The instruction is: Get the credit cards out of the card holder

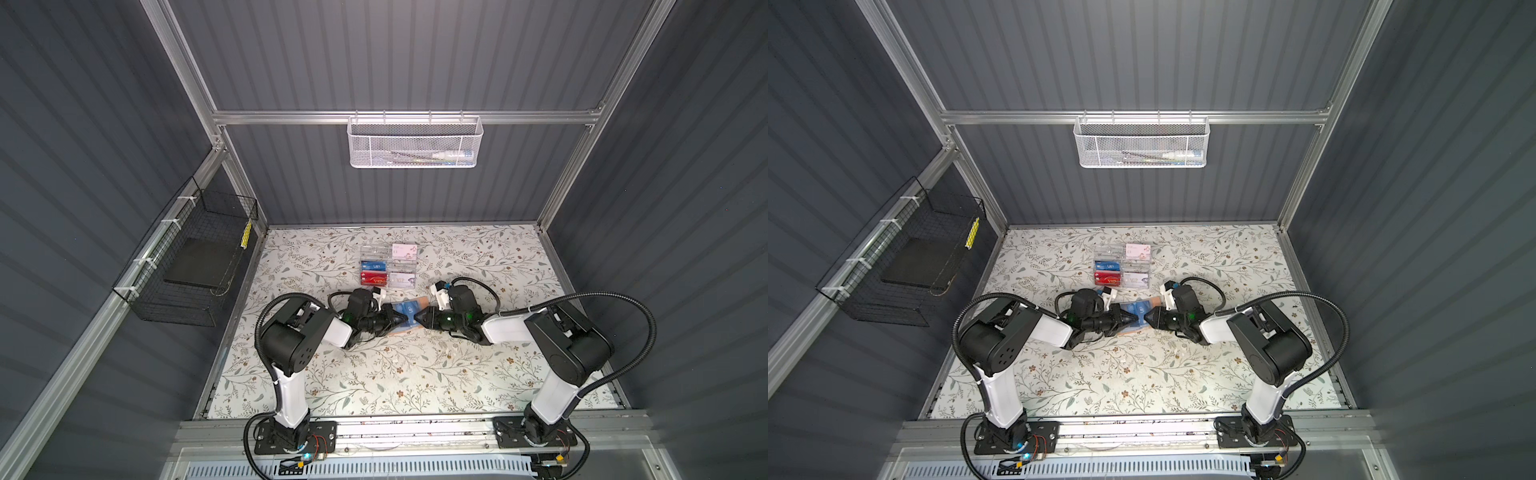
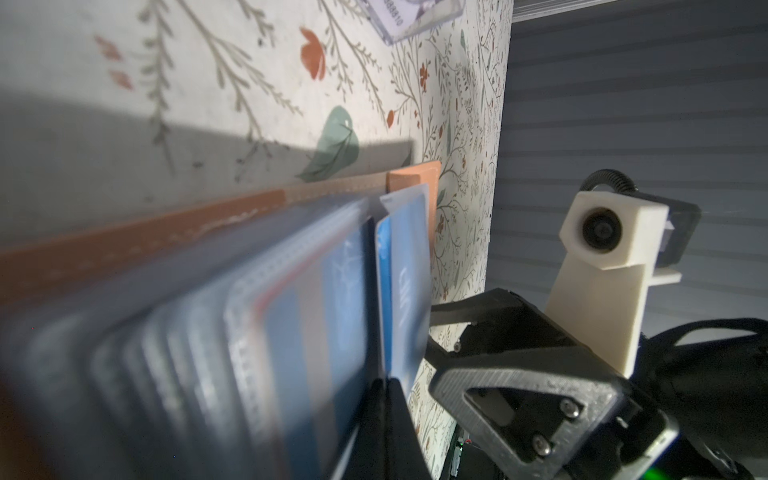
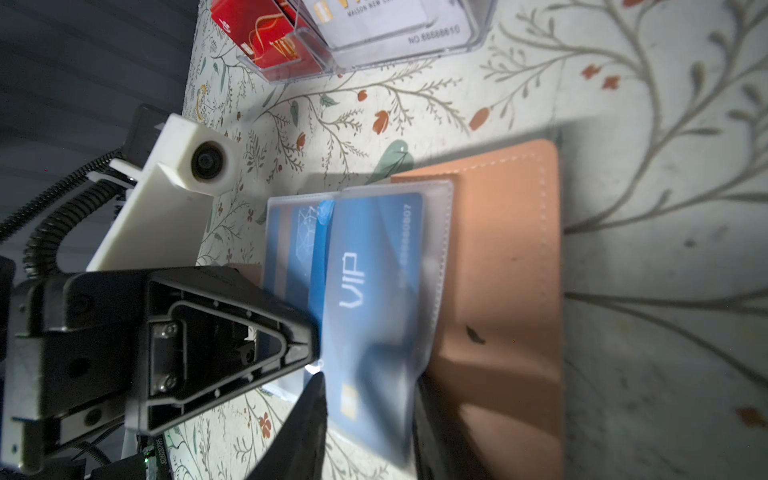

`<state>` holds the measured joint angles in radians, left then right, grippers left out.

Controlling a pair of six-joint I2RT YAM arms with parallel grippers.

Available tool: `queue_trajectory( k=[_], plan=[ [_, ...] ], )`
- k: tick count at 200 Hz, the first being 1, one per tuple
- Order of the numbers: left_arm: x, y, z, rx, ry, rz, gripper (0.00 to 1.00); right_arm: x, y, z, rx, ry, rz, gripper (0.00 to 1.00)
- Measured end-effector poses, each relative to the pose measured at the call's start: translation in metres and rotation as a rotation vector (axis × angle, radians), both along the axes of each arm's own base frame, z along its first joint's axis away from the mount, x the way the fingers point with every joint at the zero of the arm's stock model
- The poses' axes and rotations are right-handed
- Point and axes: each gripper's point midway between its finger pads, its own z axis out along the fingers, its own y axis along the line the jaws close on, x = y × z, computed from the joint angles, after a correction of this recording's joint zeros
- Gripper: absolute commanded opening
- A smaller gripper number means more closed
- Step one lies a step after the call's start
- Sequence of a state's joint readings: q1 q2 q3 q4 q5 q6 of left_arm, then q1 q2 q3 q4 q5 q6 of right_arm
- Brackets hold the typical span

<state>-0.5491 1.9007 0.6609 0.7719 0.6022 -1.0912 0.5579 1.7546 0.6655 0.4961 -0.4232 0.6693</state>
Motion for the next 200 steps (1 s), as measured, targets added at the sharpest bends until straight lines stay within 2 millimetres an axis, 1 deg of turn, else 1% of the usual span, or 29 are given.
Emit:
queue_trajectory(
  k=[34, 70, 122, 165, 200],
  plan=[
    [0.0, 0.0, 0.0, 0.0, 0.0, 0.0, 0.0, 0.0, -0.002, 0.002, 0.004, -0.004, -0.001, 0.44],
    [0.0, 0.001, 0.0, 0.005, -0.002, 0.002, 0.0, 0.0, -0.008, 0.008, 0.014, -0.021, -0.012, 0.44],
    [-0.001, 0.002, 0.001, 0.013, 0.002, 0.004, 0.0, -0.002, -0.012, 0.005, 0.014, -0.015, -0.015, 0.45],
    [0.001, 0.009, 0.003, 0.033, 0.009, 0.018, 0.0, -0.001, -0.014, 0.005, 0.021, -0.018, -0.019, 0.45],
    [-0.002, 0.014, 0.005, 0.055, 0.013, 0.014, 0.0, -0.001, -0.017, 0.005, 0.024, -0.017, -0.024, 0.49]
  ],
)
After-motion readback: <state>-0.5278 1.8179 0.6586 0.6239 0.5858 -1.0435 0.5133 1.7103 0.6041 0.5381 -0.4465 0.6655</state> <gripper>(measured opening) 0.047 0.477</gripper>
